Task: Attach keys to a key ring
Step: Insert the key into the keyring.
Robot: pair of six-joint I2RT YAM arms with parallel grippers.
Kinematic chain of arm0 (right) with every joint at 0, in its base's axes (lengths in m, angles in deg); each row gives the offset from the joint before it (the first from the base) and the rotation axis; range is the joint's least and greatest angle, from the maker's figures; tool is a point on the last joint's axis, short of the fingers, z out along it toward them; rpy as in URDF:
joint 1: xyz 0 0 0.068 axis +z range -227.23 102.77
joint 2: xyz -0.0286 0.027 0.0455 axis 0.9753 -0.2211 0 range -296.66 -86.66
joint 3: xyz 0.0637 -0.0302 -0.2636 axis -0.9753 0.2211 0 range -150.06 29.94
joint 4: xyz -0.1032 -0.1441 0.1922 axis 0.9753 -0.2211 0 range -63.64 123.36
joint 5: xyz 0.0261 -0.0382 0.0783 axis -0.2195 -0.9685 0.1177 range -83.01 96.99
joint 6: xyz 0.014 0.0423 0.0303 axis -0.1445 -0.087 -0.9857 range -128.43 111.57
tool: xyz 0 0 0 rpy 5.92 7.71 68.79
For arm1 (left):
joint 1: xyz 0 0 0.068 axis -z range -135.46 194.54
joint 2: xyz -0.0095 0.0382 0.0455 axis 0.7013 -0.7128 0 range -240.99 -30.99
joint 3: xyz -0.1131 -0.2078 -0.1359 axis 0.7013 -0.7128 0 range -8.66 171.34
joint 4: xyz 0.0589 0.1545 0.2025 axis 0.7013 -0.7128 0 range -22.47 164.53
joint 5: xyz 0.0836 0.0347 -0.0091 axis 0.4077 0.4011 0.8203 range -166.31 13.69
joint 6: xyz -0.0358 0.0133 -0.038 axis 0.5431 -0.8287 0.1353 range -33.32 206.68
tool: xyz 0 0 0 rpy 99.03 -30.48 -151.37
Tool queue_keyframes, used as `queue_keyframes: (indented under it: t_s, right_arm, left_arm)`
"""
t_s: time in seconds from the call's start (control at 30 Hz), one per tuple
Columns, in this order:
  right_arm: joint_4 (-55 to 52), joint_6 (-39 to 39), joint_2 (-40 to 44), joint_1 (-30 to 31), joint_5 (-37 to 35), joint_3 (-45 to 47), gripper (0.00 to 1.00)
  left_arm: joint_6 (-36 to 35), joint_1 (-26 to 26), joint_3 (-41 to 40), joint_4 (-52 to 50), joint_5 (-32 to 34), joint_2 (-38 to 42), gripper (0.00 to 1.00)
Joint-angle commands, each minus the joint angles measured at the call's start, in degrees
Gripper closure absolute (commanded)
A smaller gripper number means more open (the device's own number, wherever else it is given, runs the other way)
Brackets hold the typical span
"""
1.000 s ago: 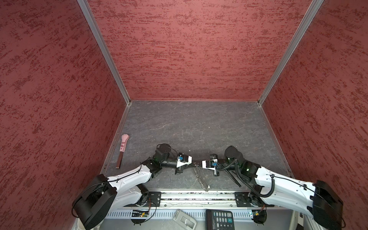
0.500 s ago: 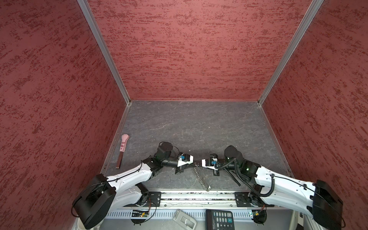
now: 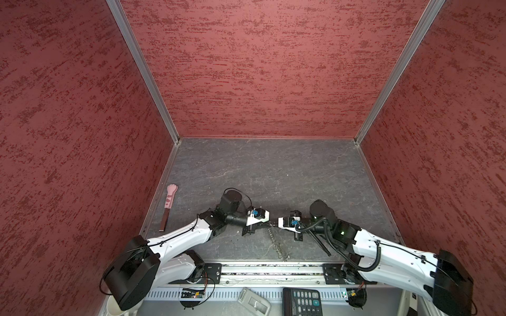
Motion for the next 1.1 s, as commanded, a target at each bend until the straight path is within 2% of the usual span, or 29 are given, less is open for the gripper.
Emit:
queue_keyframes:
  t_s: [0.0,0.5,0.8,1.07]
  right_arm:
    - [2.55,2.66,0.38,1.56,4.43,-2.59,1.0]
    - [4.6,3.97,1.04,1.56,5.66,-0.73,1.0]
    - [0.21,1.51,0.07,1.47,4.94,-2.83,1.0]
    - [-3.04,1.52,-1.51,-1.58,9.45,-5.49,1.0]
  left_arm:
    - [0.24,-0.25,3.12,3.09,1.24,-0.6,1.0]
    - [4.24,-1.62,4.27,3.51,0.54,-1.66,1.0]
    - [-2.26,-0.77,2.42,3.03,-1.47,0.32,1.0]
    - [-7.96,-0.33,2.77,0.33,-2.98,1.22,1.0]
